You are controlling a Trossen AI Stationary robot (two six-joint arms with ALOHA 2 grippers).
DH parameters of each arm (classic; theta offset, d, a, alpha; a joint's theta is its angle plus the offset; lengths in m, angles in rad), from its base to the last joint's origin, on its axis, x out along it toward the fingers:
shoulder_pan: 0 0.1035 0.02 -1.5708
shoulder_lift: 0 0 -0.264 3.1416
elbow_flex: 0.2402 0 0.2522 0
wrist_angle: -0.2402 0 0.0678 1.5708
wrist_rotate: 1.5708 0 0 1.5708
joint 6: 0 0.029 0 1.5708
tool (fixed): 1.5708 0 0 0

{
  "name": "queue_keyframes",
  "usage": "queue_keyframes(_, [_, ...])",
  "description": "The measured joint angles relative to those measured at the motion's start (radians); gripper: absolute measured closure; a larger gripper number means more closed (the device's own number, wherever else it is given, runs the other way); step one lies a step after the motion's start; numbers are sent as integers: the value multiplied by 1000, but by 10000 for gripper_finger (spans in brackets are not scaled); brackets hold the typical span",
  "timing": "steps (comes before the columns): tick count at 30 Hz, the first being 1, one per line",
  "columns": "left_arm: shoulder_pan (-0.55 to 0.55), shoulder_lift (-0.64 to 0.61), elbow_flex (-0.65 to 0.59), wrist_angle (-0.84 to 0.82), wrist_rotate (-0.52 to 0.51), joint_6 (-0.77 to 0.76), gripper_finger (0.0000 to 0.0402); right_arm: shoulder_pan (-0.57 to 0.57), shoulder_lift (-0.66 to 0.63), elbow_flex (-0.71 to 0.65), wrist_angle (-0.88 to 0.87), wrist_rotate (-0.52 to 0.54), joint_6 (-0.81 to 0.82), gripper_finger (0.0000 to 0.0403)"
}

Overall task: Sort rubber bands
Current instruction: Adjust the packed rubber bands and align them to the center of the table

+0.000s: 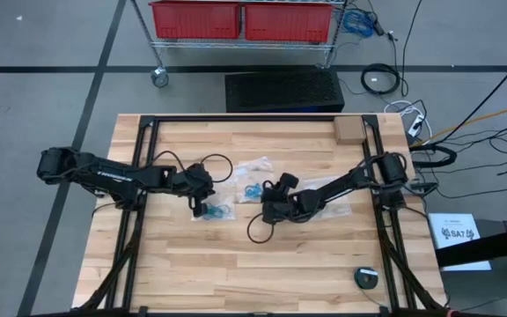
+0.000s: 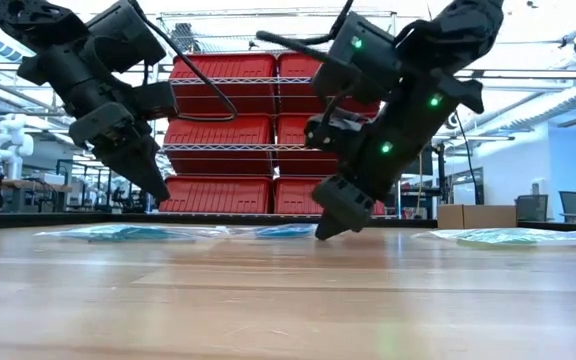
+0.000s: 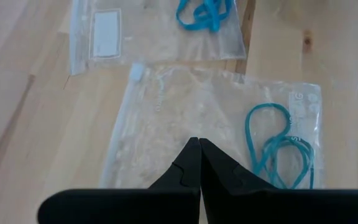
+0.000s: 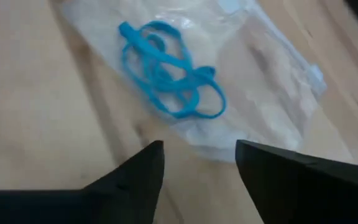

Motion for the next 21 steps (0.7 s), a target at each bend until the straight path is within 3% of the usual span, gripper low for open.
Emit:
queue_keyframes(3, [0, 0, 0, -1, -4, 0, 400, -16, 16, 2, 2, 26, 2, 203])
queue_keyframes(6, [0, 0, 0, -4, -5, 0, 400, -11, 11, 1, -11, 47, -3, 220])
queue_keyframes(15, [0, 0, 0, -8, -5, 0, 400, 24, -40, 90, -304, 95, -4, 392])
queue_keyframes(21, [0, 0, 0, -5, -5, 1, 400, 21, -39, 107, -263, -48, -28, 358])
